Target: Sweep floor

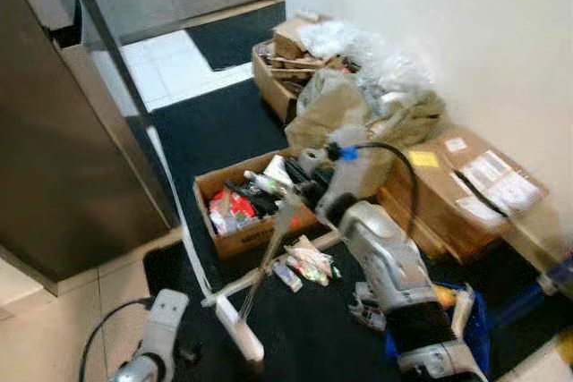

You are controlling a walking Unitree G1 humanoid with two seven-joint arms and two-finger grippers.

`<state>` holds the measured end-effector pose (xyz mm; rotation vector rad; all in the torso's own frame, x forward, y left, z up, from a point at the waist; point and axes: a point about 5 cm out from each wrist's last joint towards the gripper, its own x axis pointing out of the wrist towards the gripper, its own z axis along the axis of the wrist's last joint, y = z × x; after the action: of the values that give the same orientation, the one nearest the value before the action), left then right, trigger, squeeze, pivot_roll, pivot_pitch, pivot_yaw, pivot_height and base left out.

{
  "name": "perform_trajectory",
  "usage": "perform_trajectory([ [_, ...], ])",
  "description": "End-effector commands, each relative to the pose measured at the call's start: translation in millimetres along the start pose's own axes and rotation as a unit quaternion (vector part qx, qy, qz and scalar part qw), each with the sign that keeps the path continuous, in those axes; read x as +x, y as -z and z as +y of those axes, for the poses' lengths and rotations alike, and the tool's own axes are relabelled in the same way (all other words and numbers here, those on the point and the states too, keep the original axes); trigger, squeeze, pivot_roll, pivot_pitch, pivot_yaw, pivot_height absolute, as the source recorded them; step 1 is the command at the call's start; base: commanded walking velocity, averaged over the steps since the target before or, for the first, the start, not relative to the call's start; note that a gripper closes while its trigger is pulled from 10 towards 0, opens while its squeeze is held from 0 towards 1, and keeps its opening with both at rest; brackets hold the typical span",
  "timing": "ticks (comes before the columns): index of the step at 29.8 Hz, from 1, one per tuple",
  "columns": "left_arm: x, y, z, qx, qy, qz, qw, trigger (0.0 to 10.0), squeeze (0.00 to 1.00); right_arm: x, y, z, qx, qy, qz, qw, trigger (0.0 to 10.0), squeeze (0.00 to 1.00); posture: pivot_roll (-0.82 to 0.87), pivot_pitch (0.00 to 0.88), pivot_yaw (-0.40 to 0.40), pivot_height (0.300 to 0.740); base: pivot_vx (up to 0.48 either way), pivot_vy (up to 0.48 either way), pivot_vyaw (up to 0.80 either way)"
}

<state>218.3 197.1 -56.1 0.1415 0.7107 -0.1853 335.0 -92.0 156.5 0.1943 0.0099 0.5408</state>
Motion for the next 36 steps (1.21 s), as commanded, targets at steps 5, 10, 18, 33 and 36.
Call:
perform_trajectory([
  [5,-6.2,11.7,9.9,0.003,-0.01,0.02,1.0,10.0,0.0,7.9,-8.2,21.1,0.013,-0.042,-0.02,0.999,10.0,0.0,-0.04,0.098,0.102,0.74,0.424,0.0,0.7],
  [10,-6.5,12.8,10.7,0.001,-0.014,0.024,1.0,10.0,0.0,9.8,-6.1,11.5,0.018,0.002,-0.007,1.0,10.0,0.0,-0.04,0.102,0.103,0.74,0.331,0.0,0.0],
  [18,-6.4,13.3,10.1,-0.002,-0.011,0.026,1.0,10.0,0.0,7.7,-3.3,0.4,0.023,0.045,0.009,0.999,10.0,0.0,-0.04,0.101,0.107,0.74,0.0,0.0,-0.19],
  [33,-4.5,8.3,8.3,-0.01,0.002,0.017,1.0,10.0,0.0,-3.1,-41.2,-36.2,0.028,0.166,-0.038,0.985,10.0,0.0,-0.05,0.099,0.108,0.74,0.0,0.0,-0.76],
  [36,-4.5,8.4,8.4,-0.01,0.002,0.017,1.0,10.0,0.0,-3.1,-43.8,-36.5,0.021,0.167,-0.038,0.985,10.0,0.0,-0.05,0.096,0.107,0.74,0.0,0.0,-0.76],
])
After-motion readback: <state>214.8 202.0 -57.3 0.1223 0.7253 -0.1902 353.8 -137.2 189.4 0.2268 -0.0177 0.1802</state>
